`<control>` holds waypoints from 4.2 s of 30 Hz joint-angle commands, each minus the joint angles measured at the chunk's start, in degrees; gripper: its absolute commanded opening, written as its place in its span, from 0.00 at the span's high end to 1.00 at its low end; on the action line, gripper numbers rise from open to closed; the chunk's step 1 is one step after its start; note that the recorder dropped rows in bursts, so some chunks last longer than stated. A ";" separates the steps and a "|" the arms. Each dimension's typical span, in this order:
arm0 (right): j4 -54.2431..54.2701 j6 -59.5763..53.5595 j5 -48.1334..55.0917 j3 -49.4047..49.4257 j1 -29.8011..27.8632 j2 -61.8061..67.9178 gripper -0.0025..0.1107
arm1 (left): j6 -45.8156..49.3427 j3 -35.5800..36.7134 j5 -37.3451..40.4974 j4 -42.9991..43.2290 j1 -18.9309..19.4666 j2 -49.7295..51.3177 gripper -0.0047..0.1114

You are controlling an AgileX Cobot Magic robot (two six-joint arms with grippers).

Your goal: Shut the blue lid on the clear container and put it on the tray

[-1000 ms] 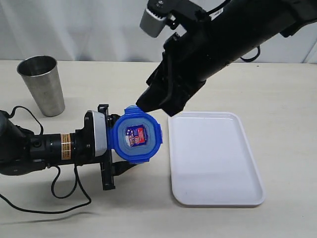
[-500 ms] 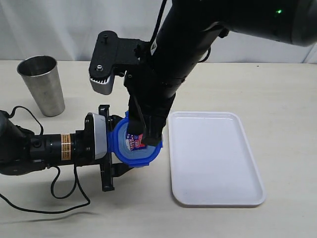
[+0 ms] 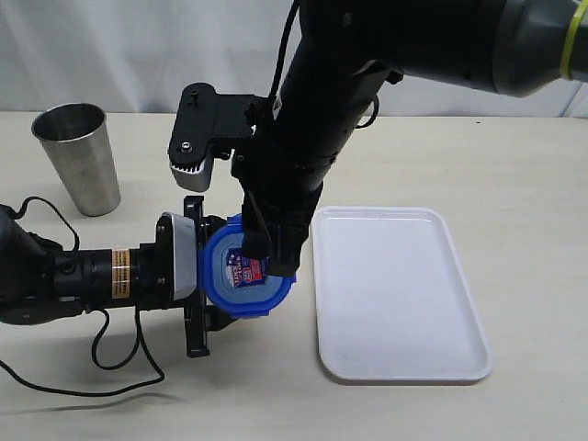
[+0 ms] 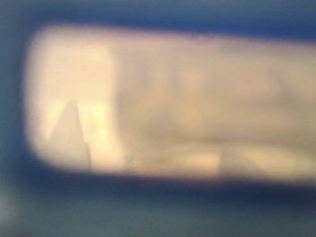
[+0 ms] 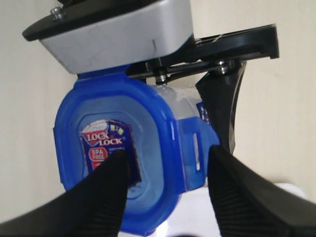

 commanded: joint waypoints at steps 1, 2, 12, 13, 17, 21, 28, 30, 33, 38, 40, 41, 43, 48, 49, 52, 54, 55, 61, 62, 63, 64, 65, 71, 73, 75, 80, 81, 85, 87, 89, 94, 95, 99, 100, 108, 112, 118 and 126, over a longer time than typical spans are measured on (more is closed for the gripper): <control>0.11 0.51 2.98 0.73 0.08 2.86 0.57 | -1.77 -0.19 -1.96 -0.93 -0.47 0.08 0.96; 0.01 0.86 3.27 0.73 0.08 3.11 0.57 | -1.77 -0.19 -1.96 -0.93 -0.47 0.08 0.96; -1.38 3.17 5.32 0.60 -0.02 5.61 0.64 | -4.88 -0.19 -1.96 -1.04 -0.47 0.08 0.96; -2.57 4.60 4.38 0.34 -0.02 5.36 0.64 | -5.34 -0.19 -1.96 -1.04 -0.47 0.08 0.96; -4.11 16.10 -3.06 -1.03 -2.19 1.75 0.64 | -7.76 -0.19 -1.96 -1.73 -0.47 0.08 0.96; 1.60 23.96 -6.43 -1.03 -7.03 -1.20 0.52 | -11.61 -0.19 -1.96 -3.55 -0.47 0.08 0.96; 9.78 34.97 -6.31 -1.03 -12.31 -3.49 0.52 | -17.61 -0.19 -1.96 -6.37 -0.47 0.08 0.96; 14.71 34.97 -5.05 -1.03 -13.52 -3.49 0.52 | -19.73 -0.19 -1.96 -7.12 -0.47 0.08 0.96; 17.89 34.87 -2.83 -0.92 -14.28 -2.88 0.52 | -19.86 -0.19 -1.96 -6.89 -0.47 0.08 0.96; 18.04 35.50 0.46 -0.92 -14.62 -1.13 0.52 | -20.67 -0.19 -1.96 -6.89 -0.47 0.08 0.96; 18.39 32.60 0.47 -0.92 -14.62 -0.60 0.52 | -20.67 -0.19 -1.96 -6.89 -0.47 0.08 0.96; 18.95 29.77 0.60 -0.92 -14.62 -0.62 0.52 | -20.82 -0.19 -1.96 -6.89 -0.47 0.08 0.96; 20.00 22.57 0.71 -0.92 -13.91 -1.29 0.52 | -23.05 -0.19 -1.96 -6.89 -0.47 0.08 0.96; 12.57 23.90 -5.32 -0.92 -8.37 -3.90 0.52 | -27.18 -0.19 -1.96 -8.69 -0.47 0.08 0.96; 9.36 27.39 -6.59 -0.92 -6.93 -3.91 0.52 | -27.18 -0.19 -1.96 -8.69 -0.47 0.08 0.96; -4.18 38.62 -9.01 -0.92 -1.30 -3.50 0.52 | -28.41 -0.19 -1.96 -8.61 -0.47 0.08 0.96; -11.39 44.46 -9.12 -0.92 1.18 -2.91 0.55 | -30.48 -0.19 -1.96 -8.38 -0.47 -0.14 0.96; -12.92 45.49 -9.12 -0.92 1.63 -2.65 0.58 | -30.89 -0.19 -1.96 -8.21 -0.47 -0.42 0.96; -13.74 46.44 -9.16 -0.92 0.94 -2.08 0.85 | -31.84 -0.19 -1.81 -3.33 -0.47 -3.97 0.96; -13.91 46.44 -9.16 -0.92 0.44 -1.96 0.90 | -32.31 -0.19 -1.48 -3.14 -0.47 -4.54 0.96; -14.33 46.44 -9.02 -0.92 -0.05 -1.82 0.93 | -33.12 -0.19 -1.04 -3.02 -0.47 -4.84 0.96; -14.49 46.44 -8.72 -0.92 -0.53 -1.65 0.94 | -33.39 -0.19 -1.05 -3.02 -0.47 -5.10 0.96; -14.62 46.44 -8.44 -0.92 -0.83 -1.36 0.94 | -33.39 -0.19 -1.05 -2.70 -0.47 -5.21 0.96; -14.98 47.30 -5.39 -0.84 -3.59 0.32 0.94 | -33.39 -0.19 -1.26 -2.30 -0.47 -5.34 0.96; -15.16 47.30 -5.26 -0.53 -3.58 0.81 0.94 | -33.39 -0.19 -1.45 -2.30 -0.47 -5.34 0.96; -15.17 47.52 -5.07 -0.27 -3.58 1.06 0.94 | -33.39 -0.19 -1.34 -2.55 -0.47 -5.34 0.96; -14.95 47.52 -4.48 -0.27 -3.58 1.85 0.94 | -33.39 -0.19 -1.08 -2.82 -0.47 -5.34 0.96; -14.95 47.52 -4.62 -0.27 -3.58 1.75 0.94 | -33.39 -0.19 -0.91 -2.82 -0.47 -5.34 0.96; -14.48 47.52 -4.97 -0.27 -3.58 1.23 0.94 | -33.39 -0.19 0.33 -3.57 -0.47 -5.34 0.96; -13.64 47.78 -4.96 -0.37 -3.58 0.62 0.94 | -33.29 -0.19 1.78 -4.07 -0.47 -5.34 0.96; -13.20 48.33 -5.43 -0.38 -3.58 -0.19 0.90 | -33.13 -0.19 2.07 -4.49 -0.47 -5.34 0.96; -13.08 51.10 -6.20 -2.37 -3.58 -2.41 0.73 | -33.13 -0.19 2.56 -4.50 -0.47 -5.34 0.96; -12.54 51.73 -6.20 -3.10 -3.58 -2.92 0.69 | -33.13 -0.19 2.82 -4.50 -0.47 -5.34 0.96; -6.01 53.24 -6.05 -5.99 -3.46 -3.67 0.60 | -32.97 -0.19 2.94 -5.22 -0.47 -5.34 0.96; -3.50 53.24 -6.05 -6.55 -3.23 -3.67 0.59 | -32.97 -0.19 2.94 -5.39 -0.47 -5.34 0.96; -8.01 55.88 -5.66 -6.91 3.88 -1.14 0.59 | -32.97 -0.19 4.56 -6.17 -0.47 -5.34 0.96; -24.61 66.27 -3.05 -6.91 7.17 0.50 0.59 | -32.86 -0.19 5.13 -6.17 -0.47 -5.34 0.96; -28.65 70.35 -1.65 -6.91 8.06 1.30 0.59 | -32.86 -0.19 5.02 -6.17 -0.47 -5.34 0.96; -21.81 66.16 -2.66 -6.91 8.06 4.25 0.59 | -32.86 -0.19 4.67 -6.17 -0.47 -5.34 0.96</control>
